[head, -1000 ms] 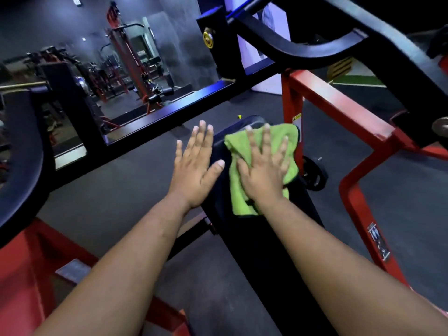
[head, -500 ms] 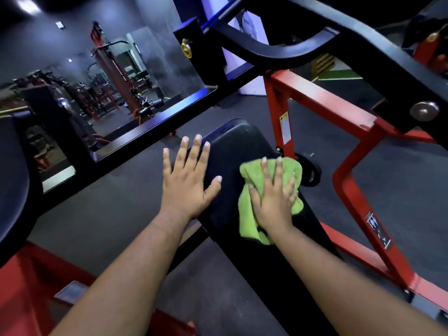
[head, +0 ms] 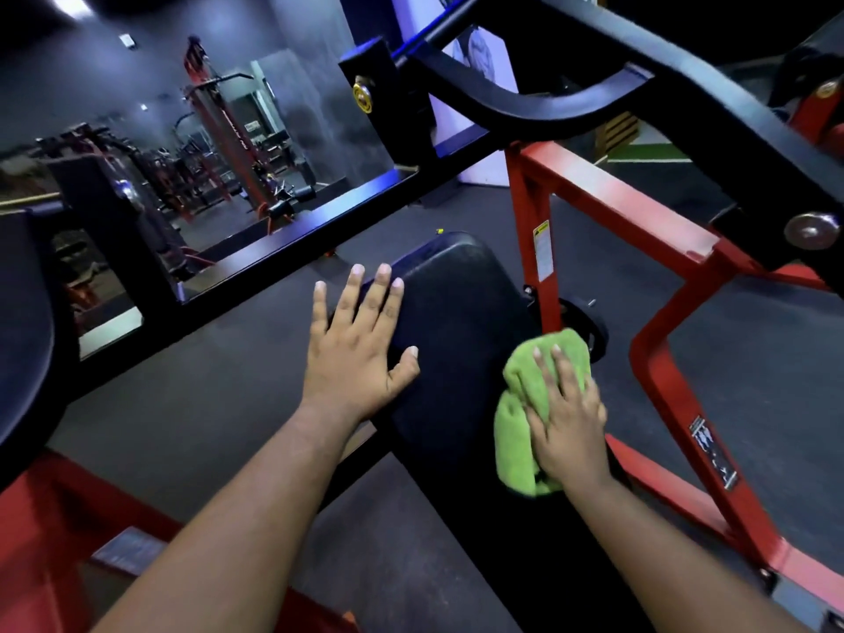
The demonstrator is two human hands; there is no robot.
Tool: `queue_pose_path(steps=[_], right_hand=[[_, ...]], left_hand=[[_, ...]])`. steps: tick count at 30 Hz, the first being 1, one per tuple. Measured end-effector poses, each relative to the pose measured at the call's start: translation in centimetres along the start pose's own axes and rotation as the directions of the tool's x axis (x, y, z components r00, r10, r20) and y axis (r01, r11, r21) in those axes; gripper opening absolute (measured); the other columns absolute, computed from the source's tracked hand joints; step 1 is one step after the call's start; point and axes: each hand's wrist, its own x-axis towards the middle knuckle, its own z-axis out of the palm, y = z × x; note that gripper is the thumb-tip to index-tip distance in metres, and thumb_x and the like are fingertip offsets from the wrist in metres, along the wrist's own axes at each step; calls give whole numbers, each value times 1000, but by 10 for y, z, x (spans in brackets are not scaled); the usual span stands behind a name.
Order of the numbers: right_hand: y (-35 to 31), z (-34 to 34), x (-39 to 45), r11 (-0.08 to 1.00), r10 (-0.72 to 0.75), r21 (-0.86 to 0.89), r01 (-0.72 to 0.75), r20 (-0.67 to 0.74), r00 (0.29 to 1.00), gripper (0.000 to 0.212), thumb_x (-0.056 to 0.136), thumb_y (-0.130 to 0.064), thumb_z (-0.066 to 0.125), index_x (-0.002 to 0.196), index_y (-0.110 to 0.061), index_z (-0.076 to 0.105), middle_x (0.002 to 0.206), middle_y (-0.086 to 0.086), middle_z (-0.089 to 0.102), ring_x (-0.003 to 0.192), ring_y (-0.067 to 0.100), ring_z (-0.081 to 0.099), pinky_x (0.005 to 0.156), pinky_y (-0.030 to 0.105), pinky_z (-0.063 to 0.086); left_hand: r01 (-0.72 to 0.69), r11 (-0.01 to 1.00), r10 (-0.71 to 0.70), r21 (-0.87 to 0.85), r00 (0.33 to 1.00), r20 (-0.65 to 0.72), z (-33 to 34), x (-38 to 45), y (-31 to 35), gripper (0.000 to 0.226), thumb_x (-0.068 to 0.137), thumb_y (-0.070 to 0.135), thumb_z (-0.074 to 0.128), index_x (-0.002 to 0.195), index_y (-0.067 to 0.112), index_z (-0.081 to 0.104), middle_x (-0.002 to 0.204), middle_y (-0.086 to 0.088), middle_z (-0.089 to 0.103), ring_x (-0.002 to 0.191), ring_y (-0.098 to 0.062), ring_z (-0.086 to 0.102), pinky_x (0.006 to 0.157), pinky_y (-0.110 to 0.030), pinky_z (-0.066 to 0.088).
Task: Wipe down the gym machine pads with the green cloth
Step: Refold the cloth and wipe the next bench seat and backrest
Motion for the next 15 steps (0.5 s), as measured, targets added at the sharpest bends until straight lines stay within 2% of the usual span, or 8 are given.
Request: queue_pose_path(steps=[2, 5, 7, 9, 11, 13, 15], right_hand=[[-6, 1, -5, 998, 56, 17, -56, 10, 998, 76, 90, -62, 30, 161, -44, 13, 171, -16, 2, 145, 47, 25, 109, 64, 33], [-66, -5, 35, 982, 159, 113, -153, -45, 986, 80, 88, -64, 27, 162, -38, 13, 171, -13, 3, 149, 51, 16, 114, 66, 25], [-126, -10, 58, 990, 56, 131, -44, -90, 994, 80, 90, -62, 30, 163, -34, 13, 172, -11, 3, 149, 50, 14, 116, 66, 22], [-175, -10, 65, 988, -107, 99, 116, -93, 990, 76, 96, -60, 32, 163, -33, 10, 172, -10, -1, 151, 46, 10, 115, 66, 19], [-184, -6, 59, 981, -180, 57, 186, -97, 979, 76, 96, -62, 32, 163, -36, 8, 172, -12, -2, 153, 42, 7, 114, 66, 22], [-153, 3, 36, 970, -242, -1, 243, -86, 966, 81, 91, -63, 42, 162, -40, 11, 171, -15, 1, 153, 40, 11, 110, 63, 30], [-104, 20, -6, 955, -294, -62, 291, -57, 954, 84, 88, -63, 49, 162, -42, 15, 171, -15, 5, 152, 40, 17, 106, 61, 36]], left_hand=[[-4, 1000, 4, -2, 1000, 27, -4, 0, 2, 80, 93, 59, 32, 160, 16, 28, 169, -4, 22, 157, -31, 14, 124, -62, 7], [18, 997, -13, -73, 998, 69, -11, 1, 1, 79, 96, 60, 23, 163, 17, 17, 171, 0, 11, 158, -25, 4, 125, -59, 3], [41, 976, -21, -216, 996, 91, -14, 1, -5, 80, 97, 61, 18, 163, 20, 2, 171, 4, -3, 158, -17, -7, 125, -56, -3], [76, 899, -23, -432, 992, 127, -18, 3, -13, 80, 95, 60, 18, 159, 24, -14, 168, 7, -16, 155, -8, -17, 126, -50, -8], [106, 817, -17, -568, 987, 160, -23, 2, -19, 79, 95, 57, 20, 154, 26, -23, 164, 10, -23, 153, -5, -21, 127, -47, -10], [58, 840, 29, -540, 988, 150, -25, -1, -20, 79, 96, 58, 20, 156, 25, -20, 165, 7, -24, 154, -8, -22, 126, -46, -12], [15, 897, 53, -442, 988, 143, -23, -4, -17, 80, 97, 62, 17, 160, 23, -13, 168, 4, -20, 154, -12, -22, 125, -49, -12]])
